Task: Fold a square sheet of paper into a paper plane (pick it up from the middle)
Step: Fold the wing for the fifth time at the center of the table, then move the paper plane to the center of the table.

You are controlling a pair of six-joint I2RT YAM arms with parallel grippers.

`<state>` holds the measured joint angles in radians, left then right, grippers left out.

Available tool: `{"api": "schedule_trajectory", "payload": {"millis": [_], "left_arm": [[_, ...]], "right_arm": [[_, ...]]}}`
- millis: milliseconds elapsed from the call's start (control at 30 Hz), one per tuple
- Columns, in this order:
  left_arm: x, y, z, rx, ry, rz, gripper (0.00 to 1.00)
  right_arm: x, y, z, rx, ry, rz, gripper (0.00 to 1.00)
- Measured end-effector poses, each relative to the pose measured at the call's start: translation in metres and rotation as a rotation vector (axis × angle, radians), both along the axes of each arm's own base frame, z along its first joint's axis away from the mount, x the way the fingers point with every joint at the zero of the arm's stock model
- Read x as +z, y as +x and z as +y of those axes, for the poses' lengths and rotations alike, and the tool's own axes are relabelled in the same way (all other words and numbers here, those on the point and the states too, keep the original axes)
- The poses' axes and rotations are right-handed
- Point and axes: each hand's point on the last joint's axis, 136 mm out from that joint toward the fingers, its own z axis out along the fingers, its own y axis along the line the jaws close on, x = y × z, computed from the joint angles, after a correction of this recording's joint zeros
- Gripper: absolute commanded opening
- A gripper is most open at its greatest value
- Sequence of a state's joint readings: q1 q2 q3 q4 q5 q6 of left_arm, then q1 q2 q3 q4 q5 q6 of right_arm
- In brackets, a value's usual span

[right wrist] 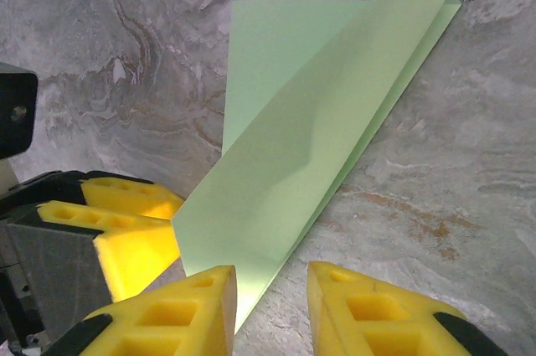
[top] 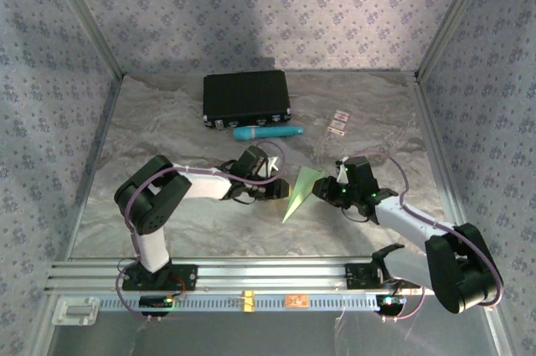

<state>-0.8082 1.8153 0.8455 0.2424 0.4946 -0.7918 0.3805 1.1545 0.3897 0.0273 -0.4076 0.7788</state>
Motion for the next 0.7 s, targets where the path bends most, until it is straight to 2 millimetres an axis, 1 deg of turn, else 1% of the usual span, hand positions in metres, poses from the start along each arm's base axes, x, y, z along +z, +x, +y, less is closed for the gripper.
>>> {"api": "schedule_trajectory", "payload": {"millis": [233,367,433,700], "left_arm": [[0.003,-0.003,-0.017,-0.043,-0.019,0.0,0.31],[0.001,-0.006,-0.019,-0.053,-0.01,0.004,0.32],[-0.004,-0.008,-0.018,-0.059,0.012,0.005,0.33],[-0.005,-0.015,-0.025,-0.107,0.052,-0.012,0.33]], "right_arm": [[-0.009,-0.003,0.003,0.012,-0.006,0.028,0.28],[-0.011,-0.003,0.006,0.022,-0.005,0.034,0.28],[-0.012,-0.004,0.008,0.026,-0.003,0.038,0.28],[-0.022,-0.006,0.016,0.053,0.014,0.072,0.25]]}}
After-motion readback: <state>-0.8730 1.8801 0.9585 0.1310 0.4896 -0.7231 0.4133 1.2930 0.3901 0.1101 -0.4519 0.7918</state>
